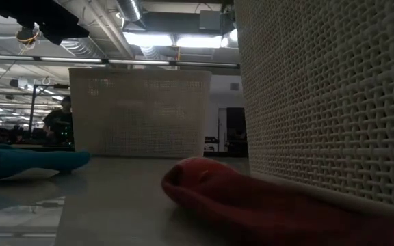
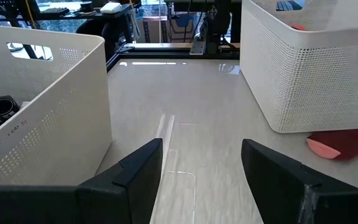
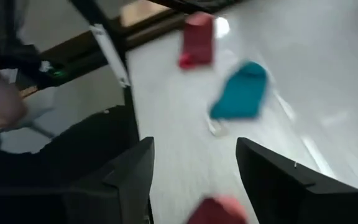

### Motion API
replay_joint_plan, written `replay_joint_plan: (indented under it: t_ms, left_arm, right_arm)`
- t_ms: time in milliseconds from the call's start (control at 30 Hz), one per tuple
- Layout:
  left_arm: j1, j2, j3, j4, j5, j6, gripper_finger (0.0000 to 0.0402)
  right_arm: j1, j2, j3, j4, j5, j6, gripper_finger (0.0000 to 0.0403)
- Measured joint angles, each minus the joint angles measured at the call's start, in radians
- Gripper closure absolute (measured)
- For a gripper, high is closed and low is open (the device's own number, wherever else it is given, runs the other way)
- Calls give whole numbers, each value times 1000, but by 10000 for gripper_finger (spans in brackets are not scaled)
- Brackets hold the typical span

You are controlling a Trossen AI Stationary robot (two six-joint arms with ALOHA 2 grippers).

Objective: Sort clothes

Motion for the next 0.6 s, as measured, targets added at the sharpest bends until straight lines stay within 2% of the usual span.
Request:
replay_joint_plan:
  t_ms: [233, 600]
  left_arm:
    - [0, 0, 0, 0, 0, 0, 192]
    - [0, 0, 0, 1, 0, 0, 192]
  right_arm:
    - [-73, 83, 0, 191, -138, -177, 176]
    - [-136, 144, 0, 310, -199, -337, 176]
